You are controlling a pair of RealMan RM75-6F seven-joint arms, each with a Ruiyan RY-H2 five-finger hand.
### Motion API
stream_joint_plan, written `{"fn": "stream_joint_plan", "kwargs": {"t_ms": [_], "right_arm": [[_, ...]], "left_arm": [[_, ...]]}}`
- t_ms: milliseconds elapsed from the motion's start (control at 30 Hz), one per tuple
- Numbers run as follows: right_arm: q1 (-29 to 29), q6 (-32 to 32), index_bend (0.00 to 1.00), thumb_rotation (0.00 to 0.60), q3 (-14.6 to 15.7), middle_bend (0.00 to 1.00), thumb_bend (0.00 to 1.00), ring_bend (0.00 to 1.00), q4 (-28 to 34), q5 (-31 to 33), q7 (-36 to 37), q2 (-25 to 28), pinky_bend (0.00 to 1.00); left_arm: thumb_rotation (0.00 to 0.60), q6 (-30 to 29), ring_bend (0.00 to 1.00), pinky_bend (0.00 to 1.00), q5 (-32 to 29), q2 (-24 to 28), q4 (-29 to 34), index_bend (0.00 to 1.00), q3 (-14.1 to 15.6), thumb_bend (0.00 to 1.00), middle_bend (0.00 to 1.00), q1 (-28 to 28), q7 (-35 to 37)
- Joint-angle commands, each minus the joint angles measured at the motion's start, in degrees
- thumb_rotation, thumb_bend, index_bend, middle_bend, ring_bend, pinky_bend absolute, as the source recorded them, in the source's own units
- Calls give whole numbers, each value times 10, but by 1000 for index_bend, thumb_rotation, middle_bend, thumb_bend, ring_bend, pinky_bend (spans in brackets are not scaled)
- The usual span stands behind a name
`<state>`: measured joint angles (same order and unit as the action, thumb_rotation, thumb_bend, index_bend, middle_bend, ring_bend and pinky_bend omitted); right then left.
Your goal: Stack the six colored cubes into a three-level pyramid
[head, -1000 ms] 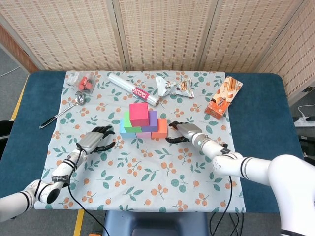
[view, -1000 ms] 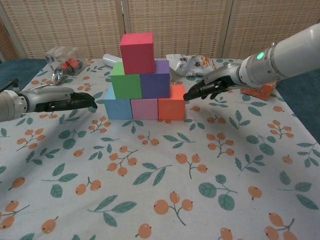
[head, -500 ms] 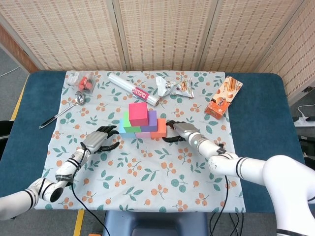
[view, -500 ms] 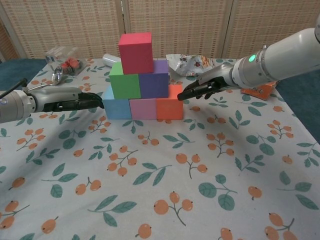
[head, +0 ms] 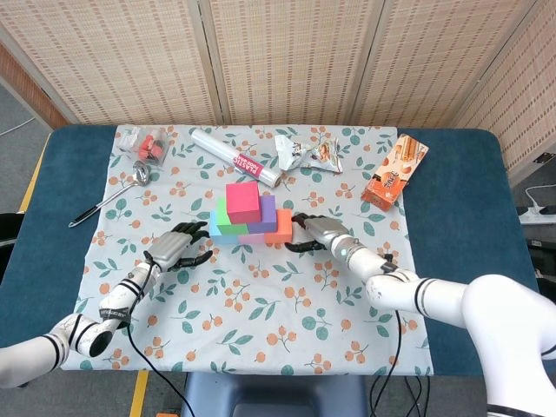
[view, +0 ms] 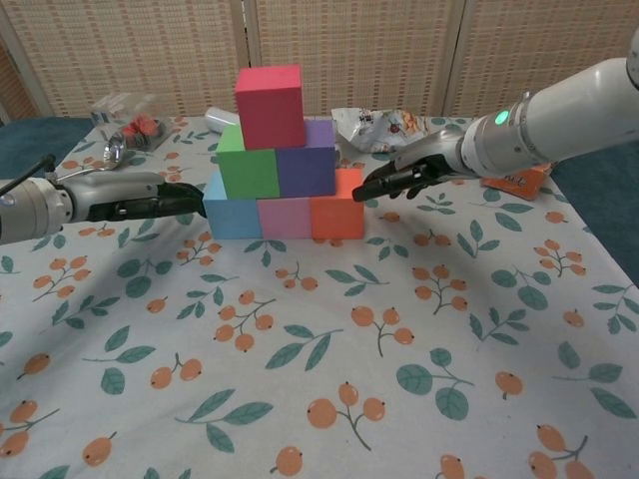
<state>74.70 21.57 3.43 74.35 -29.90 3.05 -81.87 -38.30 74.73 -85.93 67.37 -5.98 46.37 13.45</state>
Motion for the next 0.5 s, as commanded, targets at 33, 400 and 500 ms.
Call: {"fn": "stream_joint_plan", "kwargs": {"t_ms": [33, 400, 500], "right_arm": [[-4, 6, 153, 214, 2, 0, 436, 0, 10, -2, -1, 10, 0], [-60, 76, 109, 217, -13, 0, 436, 0, 105, -49, 8, 100, 0], [-108, 145, 97, 241, -18, 0, 436, 0, 166, -96, 14, 156, 0]], "left_arm": [[1, -4, 0, 48, -4, 6, 3, 167, -1, 298, 0, -5, 1], [3, -56, 0, 47, -12, 69, 61, 161, -2, 302, 0, -44, -3], [55, -108, 0, 48, -14, 110, 96, 158, -2, 301, 0, -75, -20]]}}
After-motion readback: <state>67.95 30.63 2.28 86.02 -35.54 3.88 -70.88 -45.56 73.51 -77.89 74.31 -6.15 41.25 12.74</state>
